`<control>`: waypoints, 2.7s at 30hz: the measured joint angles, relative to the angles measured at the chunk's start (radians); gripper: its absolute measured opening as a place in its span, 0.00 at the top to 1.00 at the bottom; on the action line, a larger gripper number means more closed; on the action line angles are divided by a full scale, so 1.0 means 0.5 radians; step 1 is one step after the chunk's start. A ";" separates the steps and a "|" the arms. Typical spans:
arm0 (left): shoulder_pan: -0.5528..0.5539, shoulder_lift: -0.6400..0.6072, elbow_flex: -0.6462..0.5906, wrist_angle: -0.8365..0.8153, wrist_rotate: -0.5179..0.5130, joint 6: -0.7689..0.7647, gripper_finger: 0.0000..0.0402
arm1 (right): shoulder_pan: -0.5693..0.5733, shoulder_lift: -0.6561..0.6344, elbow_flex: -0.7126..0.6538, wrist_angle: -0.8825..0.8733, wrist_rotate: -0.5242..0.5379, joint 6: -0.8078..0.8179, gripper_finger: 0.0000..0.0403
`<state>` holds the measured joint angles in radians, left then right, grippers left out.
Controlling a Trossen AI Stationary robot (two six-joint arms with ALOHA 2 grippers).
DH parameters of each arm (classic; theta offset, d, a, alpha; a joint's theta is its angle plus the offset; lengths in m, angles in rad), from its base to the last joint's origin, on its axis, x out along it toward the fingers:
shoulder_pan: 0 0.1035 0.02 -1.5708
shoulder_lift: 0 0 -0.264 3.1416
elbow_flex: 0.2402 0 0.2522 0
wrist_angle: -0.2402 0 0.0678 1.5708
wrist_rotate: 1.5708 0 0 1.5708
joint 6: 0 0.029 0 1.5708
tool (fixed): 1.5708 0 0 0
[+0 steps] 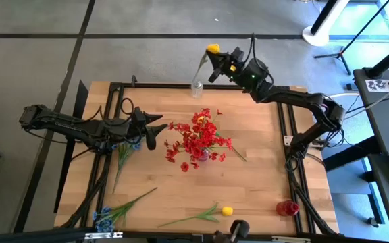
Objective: Sort flowers into vase by color
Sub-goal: Put the top yellow tulip into the transparent vase
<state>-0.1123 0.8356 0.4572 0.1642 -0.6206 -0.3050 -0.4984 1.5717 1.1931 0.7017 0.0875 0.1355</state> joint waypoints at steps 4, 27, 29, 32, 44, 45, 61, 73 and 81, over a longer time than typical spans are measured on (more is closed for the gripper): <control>-0.001 0.000 0.000 0.001 0.000 0.000 0.46 | -0.004 0.059 0.000 0.118 0.096 -0.034 0.99; -0.003 0.001 0.000 -0.105 0.002 -0.031 0.46 | -0.169 0.083 0.042 0.020 0.262 -0.182 0.99; -0.003 0.001 0.000 -0.105 0.002 -0.030 0.46 | -0.169 0.083 0.042 0.014 0.261 -0.183 0.99; -0.003 0.001 0.000 -0.108 0.002 -0.016 0.46 | -0.167 0.073 0.042 0.010 0.261 -0.183 0.99; -0.003 0.001 0.000 -0.117 0.002 -0.029 0.46 | -0.158 0.045 0.045 -0.112 0.203 -0.180 0.99; -0.003 0.001 0.000 -0.118 0.002 -0.035 0.46 | -0.150 0.045 0.045 -0.112 0.206 -0.180 0.99; -0.003 0.001 0.000 -0.119 0.002 -0.053 0.46 | -0.103 0.037 0.045 0.000 0.253 -0.288 0.99; -0.003 0.001 0.000 -0.119 0.002 -0.053 0.46 | -0.101 0.042 0.044 -0.097 0.244 -0.285 0.99; -0.003 0.001 0.000 -0.118 0.002 -0.053 0.46 | -0.101 0.045 0.044 -0.392 0.157 -0.281 0.99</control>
<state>-0.1137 0.8360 0.4572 0.1051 -0.6197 -0.3317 -0.5491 1.5944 1.2152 0.5057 0.1661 -0.0051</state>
